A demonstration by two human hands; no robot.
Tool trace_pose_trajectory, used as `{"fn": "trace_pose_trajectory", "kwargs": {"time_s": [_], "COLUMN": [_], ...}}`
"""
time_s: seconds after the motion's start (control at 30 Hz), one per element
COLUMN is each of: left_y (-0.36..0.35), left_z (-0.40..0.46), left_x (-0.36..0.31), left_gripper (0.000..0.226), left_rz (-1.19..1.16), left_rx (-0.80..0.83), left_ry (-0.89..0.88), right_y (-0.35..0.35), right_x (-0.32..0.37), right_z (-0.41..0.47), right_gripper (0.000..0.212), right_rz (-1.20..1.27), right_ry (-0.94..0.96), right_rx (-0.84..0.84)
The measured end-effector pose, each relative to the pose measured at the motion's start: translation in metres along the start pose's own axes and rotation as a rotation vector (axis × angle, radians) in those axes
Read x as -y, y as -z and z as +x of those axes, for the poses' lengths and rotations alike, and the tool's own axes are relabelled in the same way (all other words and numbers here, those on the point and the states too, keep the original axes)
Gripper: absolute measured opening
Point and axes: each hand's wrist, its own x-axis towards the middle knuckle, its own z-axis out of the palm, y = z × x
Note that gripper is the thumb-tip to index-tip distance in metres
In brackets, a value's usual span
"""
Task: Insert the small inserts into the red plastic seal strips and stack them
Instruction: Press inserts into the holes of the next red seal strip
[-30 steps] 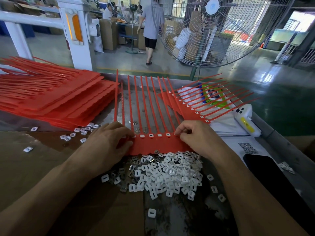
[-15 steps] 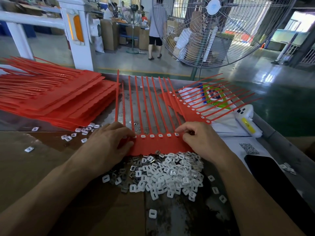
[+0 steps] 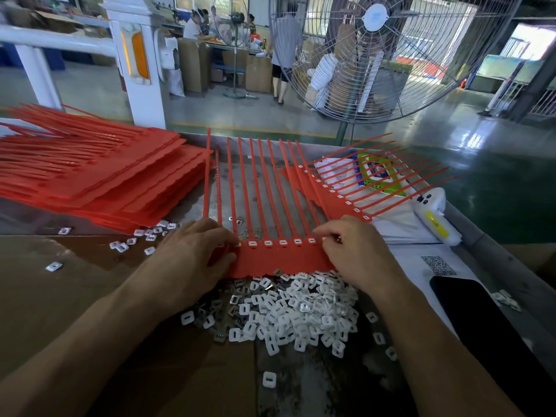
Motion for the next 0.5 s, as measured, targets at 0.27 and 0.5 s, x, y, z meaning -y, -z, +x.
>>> {"fn": "trace_pose_trajectory", "kwargs": {"time_s": [0.27, 0.5], "left_y": [0.006, 0.011], "left_z": [-0.001, -0.004], "left_x": [0.005, 0.005], "left_gripper": [0.032, 0.043], "left_rz": [0.152, 0.28], "left_rx": [-0.148, -0.109], "left_ry": [0.186, 0.324], "right_y": [0.0, -0.001], "right_x": [-0.018, -0.02], "right_z": [0.003, 0.004], "right_gripper": [0.018, 0.027], "right_rz": [-0.076, -0.083], "right_ry": [-0.258, -0.338], "right_rx": [-0.103, -0.055]}}
